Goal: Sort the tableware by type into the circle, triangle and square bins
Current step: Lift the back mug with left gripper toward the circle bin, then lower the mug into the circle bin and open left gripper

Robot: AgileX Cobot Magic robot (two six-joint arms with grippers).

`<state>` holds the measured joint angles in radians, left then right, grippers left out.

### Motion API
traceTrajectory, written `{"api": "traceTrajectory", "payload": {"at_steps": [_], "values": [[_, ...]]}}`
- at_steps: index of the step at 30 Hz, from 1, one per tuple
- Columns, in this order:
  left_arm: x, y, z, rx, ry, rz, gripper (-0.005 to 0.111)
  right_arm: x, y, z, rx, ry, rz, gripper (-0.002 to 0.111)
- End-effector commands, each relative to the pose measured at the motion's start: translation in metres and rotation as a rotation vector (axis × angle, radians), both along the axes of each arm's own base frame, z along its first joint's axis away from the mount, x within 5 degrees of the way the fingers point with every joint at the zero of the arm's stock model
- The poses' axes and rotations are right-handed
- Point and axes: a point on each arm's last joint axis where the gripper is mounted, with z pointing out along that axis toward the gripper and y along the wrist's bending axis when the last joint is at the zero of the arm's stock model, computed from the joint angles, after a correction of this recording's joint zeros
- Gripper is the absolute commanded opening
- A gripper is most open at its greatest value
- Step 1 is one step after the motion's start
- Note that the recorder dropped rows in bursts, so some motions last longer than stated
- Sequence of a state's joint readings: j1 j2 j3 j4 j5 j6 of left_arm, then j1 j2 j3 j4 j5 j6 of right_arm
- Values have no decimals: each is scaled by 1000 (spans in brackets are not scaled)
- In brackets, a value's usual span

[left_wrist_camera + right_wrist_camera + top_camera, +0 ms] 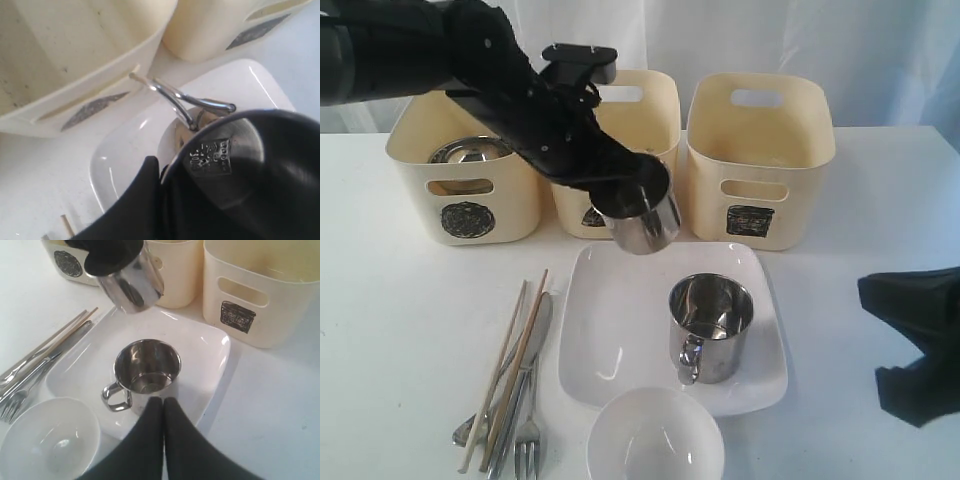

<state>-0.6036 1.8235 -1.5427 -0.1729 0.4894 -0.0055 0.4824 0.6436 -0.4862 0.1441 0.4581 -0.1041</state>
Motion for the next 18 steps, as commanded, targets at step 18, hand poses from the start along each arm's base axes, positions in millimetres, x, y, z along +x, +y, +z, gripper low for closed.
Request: {"api": "traceTrajectory", "payload": {"at_steps": [18], "values": [[40,106,71,116,-435,312,0,-16,-8,-2,-15,33,3,0]]}}
